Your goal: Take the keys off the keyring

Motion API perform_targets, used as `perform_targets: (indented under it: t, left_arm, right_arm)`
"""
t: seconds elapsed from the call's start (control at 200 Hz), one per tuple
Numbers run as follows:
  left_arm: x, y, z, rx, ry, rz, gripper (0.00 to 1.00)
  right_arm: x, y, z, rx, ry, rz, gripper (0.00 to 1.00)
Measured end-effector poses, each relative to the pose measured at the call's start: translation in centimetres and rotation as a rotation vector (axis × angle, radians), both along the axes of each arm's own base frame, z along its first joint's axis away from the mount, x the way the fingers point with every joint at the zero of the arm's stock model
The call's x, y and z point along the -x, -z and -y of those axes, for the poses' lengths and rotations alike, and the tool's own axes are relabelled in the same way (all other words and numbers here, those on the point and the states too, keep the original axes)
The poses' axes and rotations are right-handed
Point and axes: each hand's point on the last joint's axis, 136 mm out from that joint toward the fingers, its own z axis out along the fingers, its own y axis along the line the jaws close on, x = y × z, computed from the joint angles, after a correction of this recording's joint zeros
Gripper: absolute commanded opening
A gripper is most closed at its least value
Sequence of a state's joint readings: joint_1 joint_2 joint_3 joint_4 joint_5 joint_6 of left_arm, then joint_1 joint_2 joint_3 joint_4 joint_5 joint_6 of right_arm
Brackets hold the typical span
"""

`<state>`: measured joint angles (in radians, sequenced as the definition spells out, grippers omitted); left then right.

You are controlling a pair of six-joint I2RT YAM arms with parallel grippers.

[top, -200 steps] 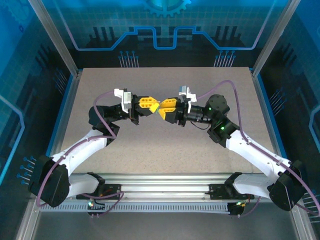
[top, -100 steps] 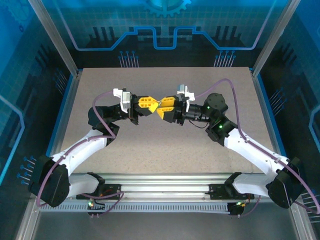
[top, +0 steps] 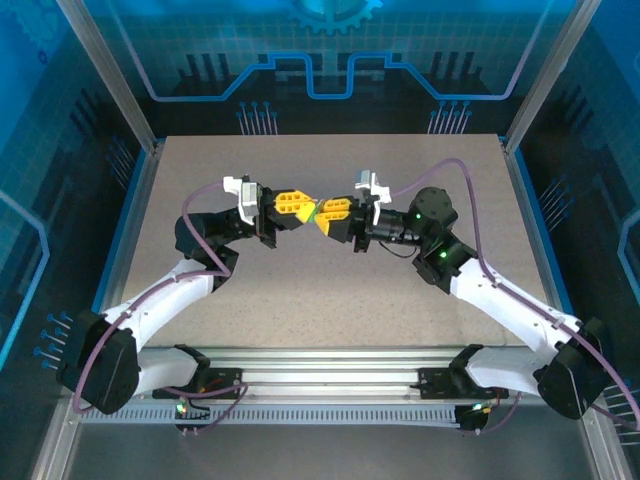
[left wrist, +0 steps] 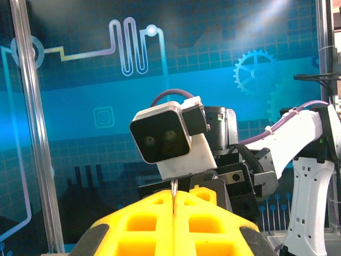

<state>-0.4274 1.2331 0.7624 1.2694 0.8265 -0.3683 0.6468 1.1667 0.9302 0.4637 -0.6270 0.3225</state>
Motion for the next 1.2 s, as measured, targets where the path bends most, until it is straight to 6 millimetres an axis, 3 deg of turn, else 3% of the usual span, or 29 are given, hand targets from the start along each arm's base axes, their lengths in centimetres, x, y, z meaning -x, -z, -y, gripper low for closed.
perform_targets:
  t: [0.295,0.39,0.881,0.986,1.106,1.196]
  left_arm:
    - [0.1,-0.1,0.0,0.004,-0.001,0.008,0.0]
    - [0.1,-0.1,-0.1,0.005,-0.002,0.007,0.0]
    - [-0.3,0.5,0.2,-0.018,-0.007,-0.017,0.0]
    - [-0.3,0.5,0.2,-0.018,-0.007,-0.017,0.0]
    - [-0.2,0.5,0.3,-0.023,-0.003,-0.012,0.0]
    - [-0.1,0.5,0.2,-0.022,-0.003,-0.009,0.0]
  right_arm:
    - [0.5,-0.2,0.6,0.01,0.012,0.01,0.06]
    - [0.6,-0.3,0.8,0.012,0.015,0.006,0.14]
    - [-0.2,0.1,1.0,0.05,0.111,0.021,0.15]
    - [-0.3,0.1,1.0,0.052,0.118,0.029,0.24]
    - [-0.5,-0.1,1.0,0.05,0.138,0.034,0.25]
    - [-0.7,-0.2,1.1,0.051,0.149,0.045,0.13]
